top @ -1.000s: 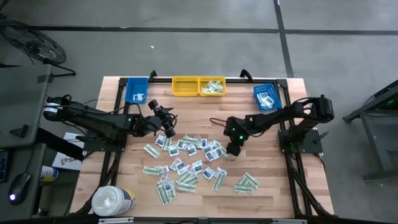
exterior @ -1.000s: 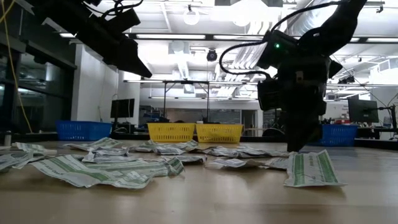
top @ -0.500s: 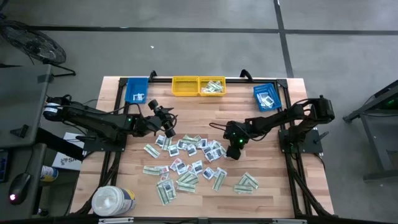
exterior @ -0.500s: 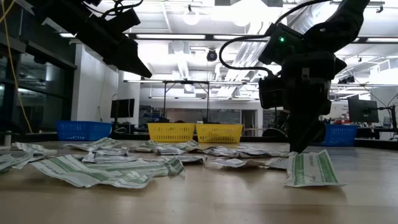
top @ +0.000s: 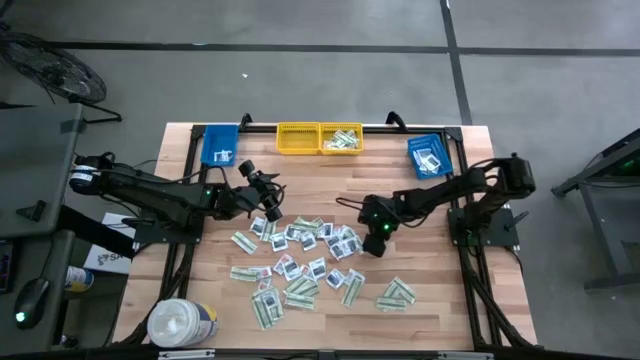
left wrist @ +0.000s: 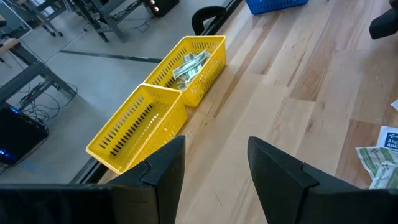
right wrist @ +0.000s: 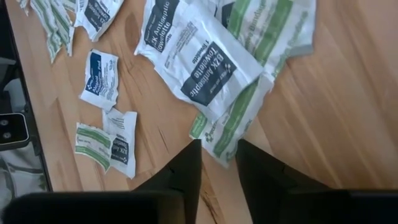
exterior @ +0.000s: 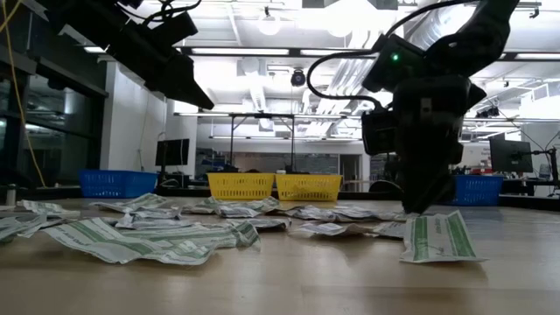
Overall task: Pick & Place First Aid Supplies
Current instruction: Put the green bandage pack into the right yellow bin
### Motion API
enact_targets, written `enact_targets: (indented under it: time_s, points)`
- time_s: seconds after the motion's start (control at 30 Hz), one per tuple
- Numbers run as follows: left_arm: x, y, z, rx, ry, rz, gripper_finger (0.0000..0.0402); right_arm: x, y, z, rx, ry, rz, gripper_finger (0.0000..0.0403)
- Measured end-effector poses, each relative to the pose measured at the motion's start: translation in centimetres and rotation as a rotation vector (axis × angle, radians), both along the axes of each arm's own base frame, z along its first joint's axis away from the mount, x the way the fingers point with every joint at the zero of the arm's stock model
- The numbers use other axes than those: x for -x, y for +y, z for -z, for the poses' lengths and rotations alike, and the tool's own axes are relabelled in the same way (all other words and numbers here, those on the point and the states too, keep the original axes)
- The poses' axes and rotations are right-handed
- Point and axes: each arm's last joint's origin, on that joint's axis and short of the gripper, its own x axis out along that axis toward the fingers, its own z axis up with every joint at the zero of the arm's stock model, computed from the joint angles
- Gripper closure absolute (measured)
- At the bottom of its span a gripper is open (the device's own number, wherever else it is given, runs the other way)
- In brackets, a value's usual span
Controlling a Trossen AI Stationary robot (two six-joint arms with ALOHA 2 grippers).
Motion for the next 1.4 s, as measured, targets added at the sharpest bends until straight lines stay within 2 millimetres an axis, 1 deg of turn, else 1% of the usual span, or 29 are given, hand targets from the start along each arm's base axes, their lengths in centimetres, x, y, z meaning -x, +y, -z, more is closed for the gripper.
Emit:
enact_targets:
  time_s: [0.4,0.63,0.8,0.9,1.13,1.3,1.4]
  points:
    - [0.0,0.0,0.0,0.000,0.001,0.001,0.0229,-0.1,0.0,0.3,0.001,0.000,-0.007,0.0395]
    - [0.0,0.0,0.0,0.003,0.001,0.005,0.0229,0.1,-0.1,0.1,0.010,0.012,-0.007,0.0401]
    - [0.0,0.0,0.0,0.003,0.001,0.005,0.0229,0.4,-0.1,-1.2,0.078,0.063,-0.016,0.0402]
    - [0.0,0.0,0.0,0.003,0.001,0.005,0.0229,0.3,-0.4,-2.4,0.161,0.098,-0.014,0.0402]
    - [0.0,0.0,0.0,0.005,0.000,0.008,0.0229,-1.1,-0.8,-5.4,0.354,0.104,-0.043,0.0402]
    - [0.0,0.0,0.0,0.007,0.000,0.012,0.0229,-2.0,-1.2,-7.0,0.563,0.083,-0.056,0.0403]
    - [0.0,0.0,0.0,0.007,0.000,0.012,0.0229,-2.3,-1.5,-7.6,0.732,0.072,-0.066,0.0403]
